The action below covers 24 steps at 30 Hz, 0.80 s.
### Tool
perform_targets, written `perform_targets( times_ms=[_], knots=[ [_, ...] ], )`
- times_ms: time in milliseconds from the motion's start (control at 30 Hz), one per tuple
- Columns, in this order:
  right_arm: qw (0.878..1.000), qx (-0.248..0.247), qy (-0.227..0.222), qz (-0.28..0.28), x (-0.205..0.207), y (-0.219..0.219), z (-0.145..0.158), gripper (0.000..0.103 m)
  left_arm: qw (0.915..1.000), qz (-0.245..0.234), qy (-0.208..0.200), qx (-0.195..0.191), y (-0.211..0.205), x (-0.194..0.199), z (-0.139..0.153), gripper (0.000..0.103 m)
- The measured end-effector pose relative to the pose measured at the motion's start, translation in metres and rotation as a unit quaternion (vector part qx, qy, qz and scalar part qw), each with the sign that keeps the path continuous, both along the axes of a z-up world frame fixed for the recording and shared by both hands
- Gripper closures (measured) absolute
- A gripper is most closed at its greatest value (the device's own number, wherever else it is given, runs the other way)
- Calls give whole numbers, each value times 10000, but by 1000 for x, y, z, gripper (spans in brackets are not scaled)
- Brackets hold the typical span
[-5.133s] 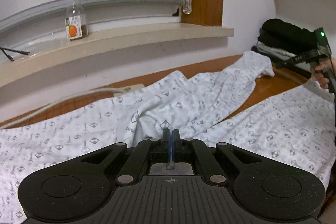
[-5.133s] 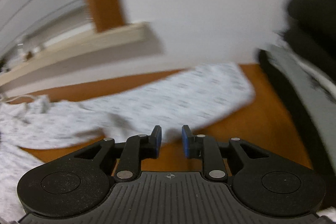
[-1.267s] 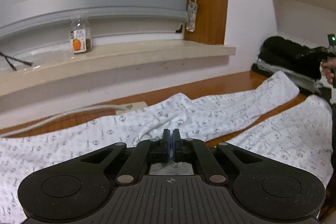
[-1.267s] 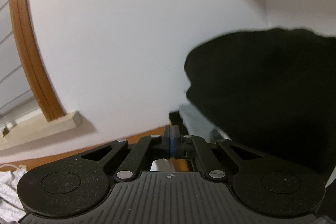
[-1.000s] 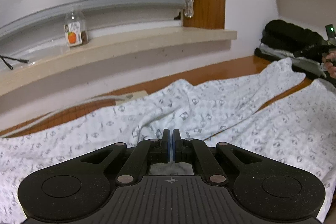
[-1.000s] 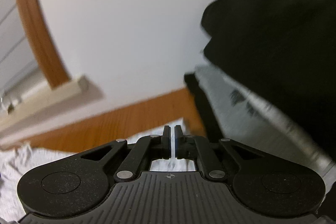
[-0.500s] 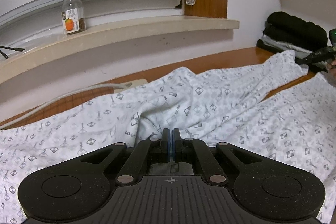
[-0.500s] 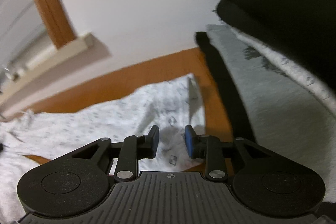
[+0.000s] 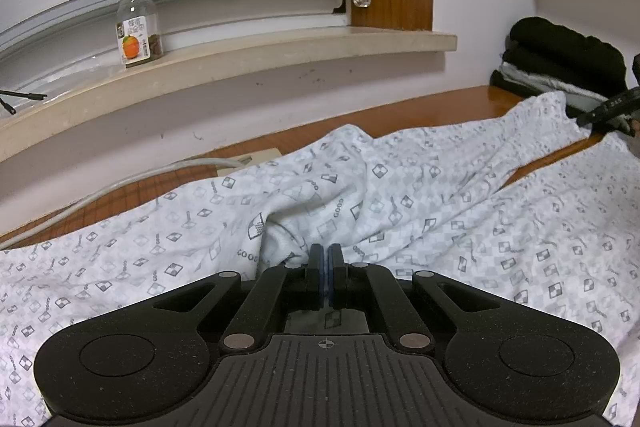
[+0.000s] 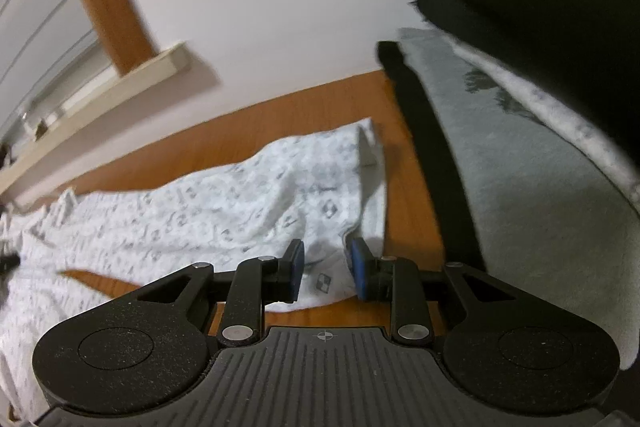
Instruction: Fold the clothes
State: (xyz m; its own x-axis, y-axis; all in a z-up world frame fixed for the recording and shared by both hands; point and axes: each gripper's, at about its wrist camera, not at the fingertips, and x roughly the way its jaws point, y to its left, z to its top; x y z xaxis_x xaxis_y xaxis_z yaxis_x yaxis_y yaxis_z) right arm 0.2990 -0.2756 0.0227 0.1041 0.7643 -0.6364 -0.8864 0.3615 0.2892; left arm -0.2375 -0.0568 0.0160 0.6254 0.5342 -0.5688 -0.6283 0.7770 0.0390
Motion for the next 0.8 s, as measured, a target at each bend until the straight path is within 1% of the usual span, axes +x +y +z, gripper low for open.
perform_targets(
  times_ms=[33,67,167,267,433,533,633,700,733,767,800],
  knots=[
    [9999,-2,-111,50,-3,1,2,97,10000,5,-3,17,0,0,0,101],
    [9997,1,-220,95,-6,2,4,96,10000,17,-21,40,-1,0,0,101],
    [9982,329,-494,-22,-9,3,19,97,9998,98,-119,127,-2,-2,3,101],
    [9935,674,-810,-425,-3,9,40,97,9991,183,-308,210,1,-4,14,101],
    [9822,1118,-1121,-1007,17,51,79,97,9966,362,-465,579,23,2,56,102],
    [9717,1542,-1259,-1271,19,80,107,97,9938,512,-585,796,38,6,84,102],
    [9542,2115,-1617,-1364,6,98,141,97,9884,687,-808,1083,40,4,113,102],
    [9376,2602,-1877,-1341,-5,95,165,97,9853,678,-958,1241,32,1,128,102],
    [9305,2767,-1974,-1367,-8,91,174,97,9844,633,-978,1321,24,0,131,102],
    [9264,2866,-2023,-1368,-9,84,180,97,9834,588,-996,1402,16,0,135,102],
    [9259,2843,-2071,-1378,-8,76,180,97,9847,488,-957,1371,9,1,132,102]
  ],
)
